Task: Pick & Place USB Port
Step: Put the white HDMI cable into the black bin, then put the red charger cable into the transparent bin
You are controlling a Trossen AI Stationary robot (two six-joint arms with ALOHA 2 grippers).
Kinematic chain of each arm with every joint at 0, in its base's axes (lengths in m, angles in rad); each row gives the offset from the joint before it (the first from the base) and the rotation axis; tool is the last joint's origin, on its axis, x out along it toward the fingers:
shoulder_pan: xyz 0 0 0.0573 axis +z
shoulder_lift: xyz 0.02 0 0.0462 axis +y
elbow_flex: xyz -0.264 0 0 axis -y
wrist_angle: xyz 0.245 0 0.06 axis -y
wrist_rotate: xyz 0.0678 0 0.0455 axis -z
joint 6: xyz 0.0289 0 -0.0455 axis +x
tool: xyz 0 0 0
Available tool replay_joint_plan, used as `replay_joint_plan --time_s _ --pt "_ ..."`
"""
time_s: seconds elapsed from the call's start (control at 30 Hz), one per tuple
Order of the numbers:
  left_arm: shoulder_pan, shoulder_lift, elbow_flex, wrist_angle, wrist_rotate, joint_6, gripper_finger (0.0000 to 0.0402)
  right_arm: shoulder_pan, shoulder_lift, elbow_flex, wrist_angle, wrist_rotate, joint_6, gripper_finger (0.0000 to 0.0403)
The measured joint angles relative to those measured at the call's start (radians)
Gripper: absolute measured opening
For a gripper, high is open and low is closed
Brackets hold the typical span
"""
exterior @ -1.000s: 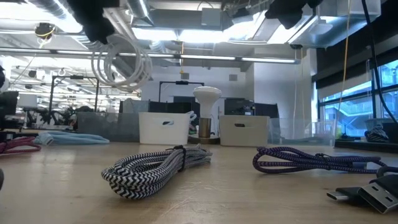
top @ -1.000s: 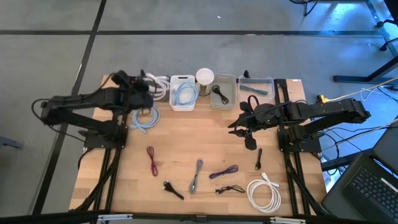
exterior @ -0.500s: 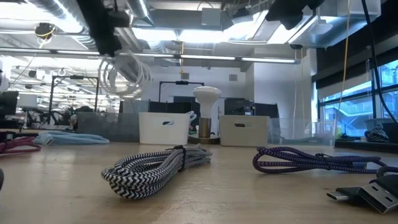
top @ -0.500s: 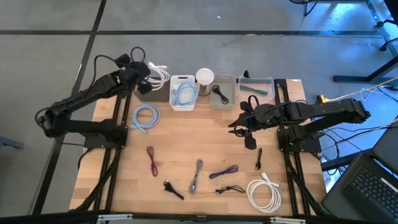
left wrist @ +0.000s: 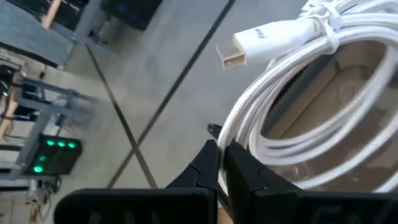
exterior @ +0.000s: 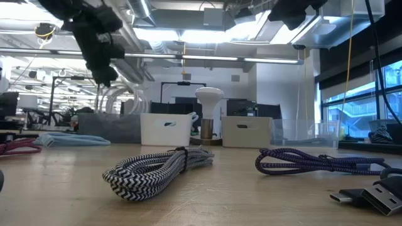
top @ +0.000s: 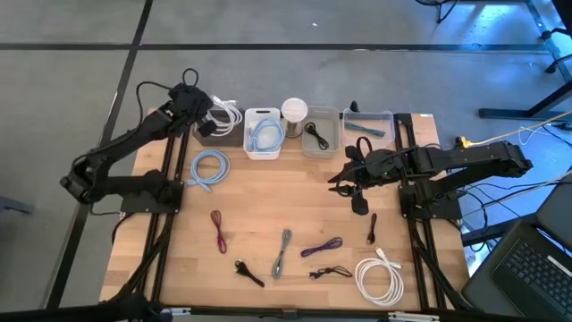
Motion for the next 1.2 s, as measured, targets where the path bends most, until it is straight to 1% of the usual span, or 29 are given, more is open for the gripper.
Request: replay_joint_plan --time_s 0.17,0.37,0.5,0.57,0.67,0.77,1.0,1.1,1.2 --pt "0.029 0.082 -0.031 0.004 0.034 -0.001 0.0003 0.0 0.0 0.0 0.001 0.0 0.0 0.0105" --pt "0.032 0.21 -0.03 0.08 0.066 0.004 0.0003 0.0 0.0 0.0 0.007 0.0 0.0 0.0105" --pt "0.032 0.292 -0.03 0.111 0.047 0.012 0.0004 0.0 0.0 0.0 0.005 0.0 0.024 0.0105" --pt "0.039 0.323 -0.03 0.114 0.042 0.012 0.0011 0.0 0.0 0.0 -0.004 0.0 0.031 0.0105" --pt "0.05 0.349 -0.03 0.13 0.034 0.018 0.0036 0.0 0.0 0.0 -0.011 0.0 0.045 0.0105" --pt "0.051 0.338 -0.03 0.154 0.031 0.032 0.007 0.0 0.0 0.0 -0.011 0.0 0.045 0.0105" --pt "0.051 0.249 0.016 0.168 0.008 0.049 0.0151 0.0 0.0 0.0 -0.008 0.0 0.045 0.0105" --pt "0.048 0.194 0.036 0.152 0.011 0.047 0.0176 0.0 0.0 0.0 -0.008 0.0 0.05 0.0105" --pt "0.048 0.141 0.056 0.112 0.034 0.043 0.019 0.0 0.0 0.0 -0.008 0.0 0.05 0.0105"
